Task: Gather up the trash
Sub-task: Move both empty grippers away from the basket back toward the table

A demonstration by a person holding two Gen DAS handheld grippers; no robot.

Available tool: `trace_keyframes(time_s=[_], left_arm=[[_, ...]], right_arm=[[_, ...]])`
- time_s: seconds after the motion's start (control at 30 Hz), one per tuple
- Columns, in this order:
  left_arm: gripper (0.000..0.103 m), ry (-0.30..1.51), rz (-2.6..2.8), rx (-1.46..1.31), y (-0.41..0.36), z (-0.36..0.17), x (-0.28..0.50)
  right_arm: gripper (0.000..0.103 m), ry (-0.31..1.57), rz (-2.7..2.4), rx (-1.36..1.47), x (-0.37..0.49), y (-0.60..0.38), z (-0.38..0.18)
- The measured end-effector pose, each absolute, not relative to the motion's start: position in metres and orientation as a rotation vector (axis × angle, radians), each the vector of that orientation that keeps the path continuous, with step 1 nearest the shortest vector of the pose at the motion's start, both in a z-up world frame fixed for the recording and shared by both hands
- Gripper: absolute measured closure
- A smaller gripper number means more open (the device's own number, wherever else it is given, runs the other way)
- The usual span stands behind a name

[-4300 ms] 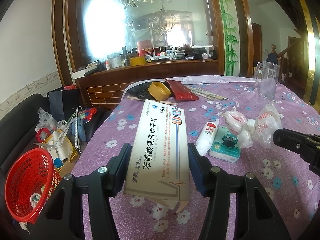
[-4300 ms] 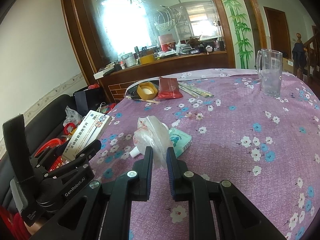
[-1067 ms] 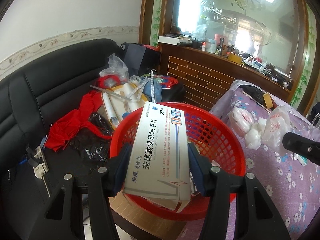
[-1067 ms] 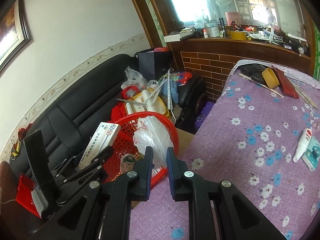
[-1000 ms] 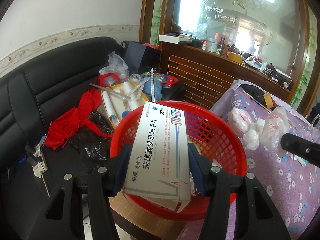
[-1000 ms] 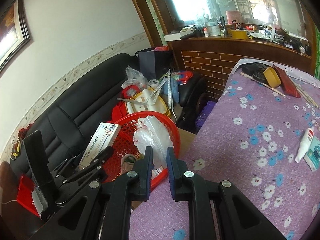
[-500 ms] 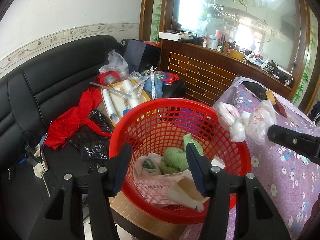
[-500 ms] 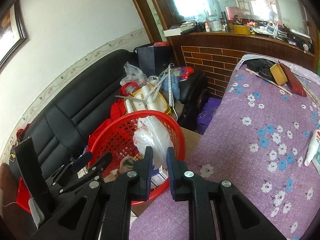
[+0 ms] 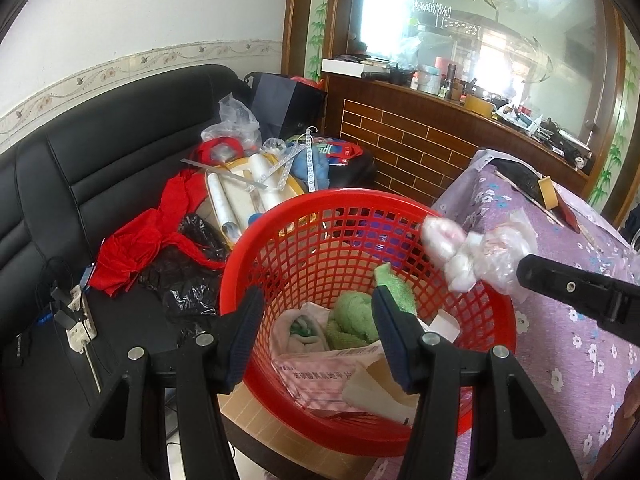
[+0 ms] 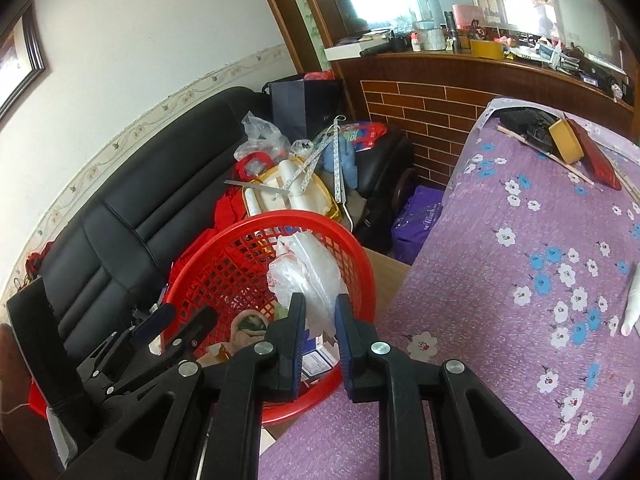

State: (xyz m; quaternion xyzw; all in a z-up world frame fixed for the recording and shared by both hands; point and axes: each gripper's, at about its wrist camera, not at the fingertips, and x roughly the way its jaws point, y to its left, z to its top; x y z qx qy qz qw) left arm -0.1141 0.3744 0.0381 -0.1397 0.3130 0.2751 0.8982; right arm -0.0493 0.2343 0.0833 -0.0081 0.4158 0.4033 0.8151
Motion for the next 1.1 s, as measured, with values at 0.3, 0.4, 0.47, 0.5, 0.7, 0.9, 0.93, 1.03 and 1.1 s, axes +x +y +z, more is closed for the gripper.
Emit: trace_keyframes(time_s=[0.3, 0.4, 0.47, 0.5, 0.7, 0.9, 0.93, 1.03, 1.1], left_arm=[[0.039, 0.651, 0.583, -0.291, 0.377, 0.037, -0.114], [0.031, 0.634, 0.589, -0.289, 0.375, 0.039, -0.116], [0.023, 0.625, 0.606, -0.272, 0.372, 0.041, -0.116], [0.021, 0.618, 0.612, -0.267, 0.370, 0.042, -0.116], [0.013, 0.568, 0.645, -0.254, 0.365, 0.051, -0.121], [0.010, 0.526, 0.725, -0.222, 0.363, 0.057, -0.128], [0.009, 0.522, 0.737, -0.218, 0.363, 0.058, -0.129], [0.007, 0.508, 0.780, -0.207, 0.364, 0.060, -0.132], [0.006, 0.496, 0.813, -0.201, 0.364, 0.062, -0.136]], right_arm=[[0.055, 0.846, 0.846, -0.026, -0.052, 0.225, 0.088], [0.033, 0.820, 0.810, -0.041, -0.054, 0.218, 0.090], [0.021, 0.800, 0.781, -0.058, -0.056, 0.215, 0.093], [0.021, 0.789, 0.770, -0.069, -0.057, 0.214, 0.095], [0.011, 0.735, 0.717, -0.110, -0.062, 0.206, 0.103], [0.007, 0.708, 0.667, -0.137, -0.064, 0.201, 0.105], [0.005, 0.708, 0.658, -0.144, -0.065, 0.201, 0.105], [0.001, 0.698, 0.637, -0.160, -0.066, 0.200, 0.104], [0.001, 0.690, 0.625, -0.174, -0.068, 0.199, 0.103]])
